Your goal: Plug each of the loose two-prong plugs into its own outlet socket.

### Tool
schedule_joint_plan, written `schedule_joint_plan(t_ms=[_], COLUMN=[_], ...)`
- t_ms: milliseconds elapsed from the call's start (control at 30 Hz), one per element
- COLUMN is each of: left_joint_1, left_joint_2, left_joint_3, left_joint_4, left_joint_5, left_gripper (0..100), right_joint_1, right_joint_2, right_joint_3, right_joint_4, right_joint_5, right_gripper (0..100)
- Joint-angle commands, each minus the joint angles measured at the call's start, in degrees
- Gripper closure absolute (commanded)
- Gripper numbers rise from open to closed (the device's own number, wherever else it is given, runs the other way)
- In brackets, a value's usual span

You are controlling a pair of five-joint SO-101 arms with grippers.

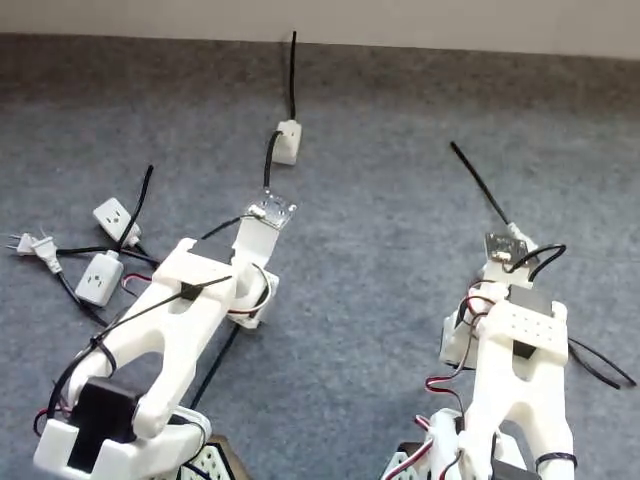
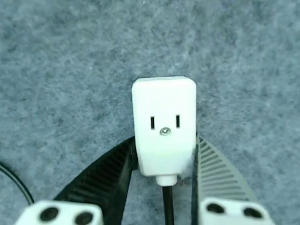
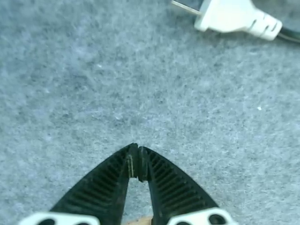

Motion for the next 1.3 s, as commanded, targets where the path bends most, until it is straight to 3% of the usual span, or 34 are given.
schedule_joint_plan(t_ms=[0, 267, 467, 600, 767, 1167, 1267], left_joint_1=[0.92, -2.51, -9.54, -10.95, -8.92, 1.36, 4.26], left_joint_2=[-1.98, -1.98, -1.45, -1.36, -1.36, -1.36, -1.36], left_joint_3=[-0.84, -14.99, -15.6, -11.65, -7.34, -3.91, -3.47], left_joint_4=[-0.53, 13.45, 11.52, 7.12, 2.99, 3.08, 2.99], left_joint_5=[-0.26, -0.53, -0.79, -4.66, -4.84, -4.66, -1.85], left_gripper=[67, 67, 67, 67, 67, 67, 67], right_joint_1=[0.31, 0.31, 0.31, 0.31, 0.31, 0.31, 0.31], right_joint_2=[-0.31, -0.31, -0.31, -0.31, -0.31, -0.31, -0.31], right_joint_3=[-0.22, -0.22, -0.22, -0.22, 0.4, 0.4, 0.4], right_joint_4=[-0.66, -0.66, -0.66, -0.66, -0.66, -0.66, -0.66], right_joint_5=[-0.18, -0.18, -0.26, -0.26, -0.18, -0.18, -0.18], right_gripper=[99.1, 99.1, 99.1, 99.1, 99.1, 99.1, 99.1])
